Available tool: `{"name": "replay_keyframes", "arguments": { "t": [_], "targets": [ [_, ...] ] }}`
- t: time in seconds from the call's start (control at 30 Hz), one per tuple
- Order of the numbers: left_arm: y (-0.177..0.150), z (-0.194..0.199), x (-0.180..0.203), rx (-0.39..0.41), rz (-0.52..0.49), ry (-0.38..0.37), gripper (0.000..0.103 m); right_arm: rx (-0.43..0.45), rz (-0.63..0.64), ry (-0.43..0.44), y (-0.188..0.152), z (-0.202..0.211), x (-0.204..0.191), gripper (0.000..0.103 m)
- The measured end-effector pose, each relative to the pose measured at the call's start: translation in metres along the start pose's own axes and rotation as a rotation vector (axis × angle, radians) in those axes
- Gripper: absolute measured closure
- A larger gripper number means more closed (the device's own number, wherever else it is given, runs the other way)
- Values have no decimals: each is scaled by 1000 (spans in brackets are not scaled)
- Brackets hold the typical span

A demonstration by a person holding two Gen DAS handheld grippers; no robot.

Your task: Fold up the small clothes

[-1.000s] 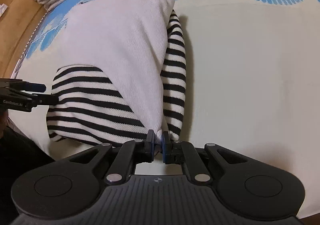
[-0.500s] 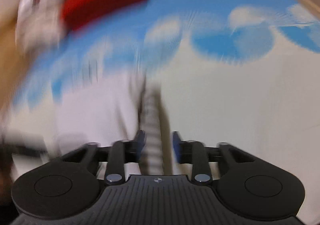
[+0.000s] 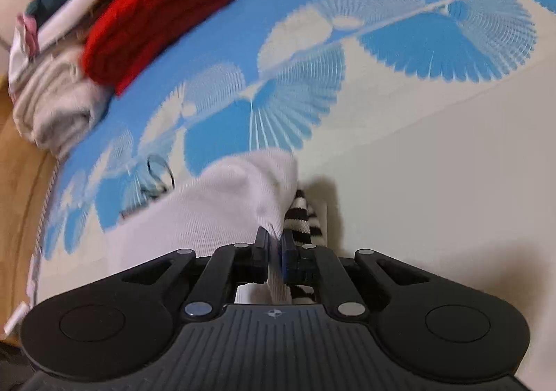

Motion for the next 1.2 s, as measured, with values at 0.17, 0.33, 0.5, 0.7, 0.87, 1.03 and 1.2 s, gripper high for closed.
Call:
{"name": "replay_keyframes", "arguments": {
  "t": [0.17,0.33,0.5,0.7,0.87,1.03,1.2],
  "targets": [
    [7,6,-8,26,75,-70,17,-21,-35,-155,-5,-9,20,98],
    [-4,-10,-9,-53,57,-4,17,-15,21,-177,-10,-6,12,77],
    [4,7,-14,7,154,-89,17,48,30,-89,-11,30,7,60],
    [16,1,-21,11,312,-140,17,-98,115,-40,-44,40,5,27],
    [19,-30,-24,-82,441,-196,15,-178,122,-115,-66,30,23,26],
    [20,-51,-20,-123,504,-253,12,-181,15,-68,-71,25,33,41],
    [27,-57,-18,-99,479,-264,22,-171,-24,12,-71,20,22,84]
  ]
}}
Point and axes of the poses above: each gripper's, at about its wrist camera, not at the fingertips, and z roughly against the way its jaws point, x to its right, y to its top, the point moved 5 cm from there along -z, roughly the way its jaws point, and after that the axes turned 5 degrees about y, right-handed, at the moved point
